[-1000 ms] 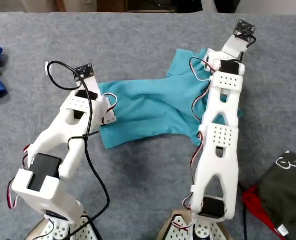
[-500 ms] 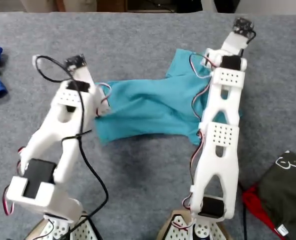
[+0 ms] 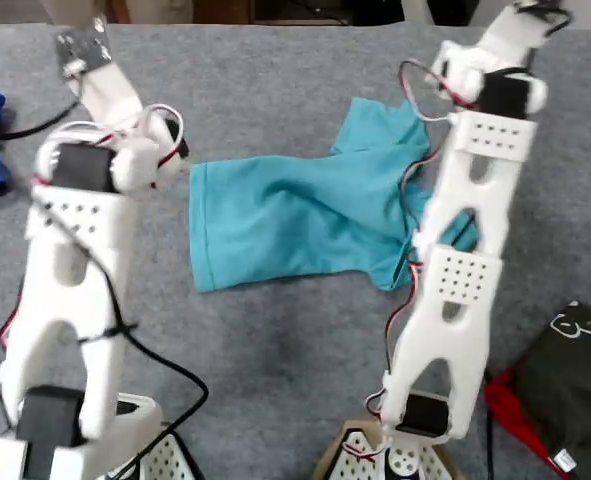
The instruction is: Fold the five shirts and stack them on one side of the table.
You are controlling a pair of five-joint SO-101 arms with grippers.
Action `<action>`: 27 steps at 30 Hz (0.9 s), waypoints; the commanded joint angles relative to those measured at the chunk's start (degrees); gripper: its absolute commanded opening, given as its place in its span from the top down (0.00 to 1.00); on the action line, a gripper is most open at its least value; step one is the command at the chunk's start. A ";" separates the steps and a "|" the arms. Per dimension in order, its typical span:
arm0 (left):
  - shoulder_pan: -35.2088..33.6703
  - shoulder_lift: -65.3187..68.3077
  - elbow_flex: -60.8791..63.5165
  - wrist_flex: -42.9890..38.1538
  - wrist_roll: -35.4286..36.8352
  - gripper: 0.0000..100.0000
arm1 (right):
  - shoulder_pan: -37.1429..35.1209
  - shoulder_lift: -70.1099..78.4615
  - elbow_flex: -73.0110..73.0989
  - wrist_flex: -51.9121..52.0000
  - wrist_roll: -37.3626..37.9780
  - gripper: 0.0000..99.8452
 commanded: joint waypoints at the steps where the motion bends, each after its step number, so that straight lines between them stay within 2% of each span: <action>1: -0.18 -2.95 -3.34 3.08 -1.23 0.98 | 2.07 -6.29 -2.68 2.37 2.37 0.76; 4: -0.35 -0.31 3.96 -0.88 -0.79 0.98 | 1.01 -5.14 -0.84 1.76 4.04 0.76; 7: -0.35 3.38 11.43 -8.44 -0.62 0.96 | -2.68 -2.68 3.38 -2.02 6.15 0.76; 11: -0.35 10.59 20.92 -20.75 2.46 0.90 | -7.34 1.10 11.65 -11.78 7.30 0.76; 16: -0.09 18.51 27.25 -29.98 4.57 0.87 | -12.00 5.76 19.65 -26.02 7.65 0.76; 20: -0.09 23.08 27.78 -32.00 4.48 0.87 | -13.41 12.35 23.69 -36.22 9.49 0.76; 27: -0.09 24.75 26.55 -32.09 4.31 0.87 | -11.47 20.35 20.44 -36.75 10.11 0.77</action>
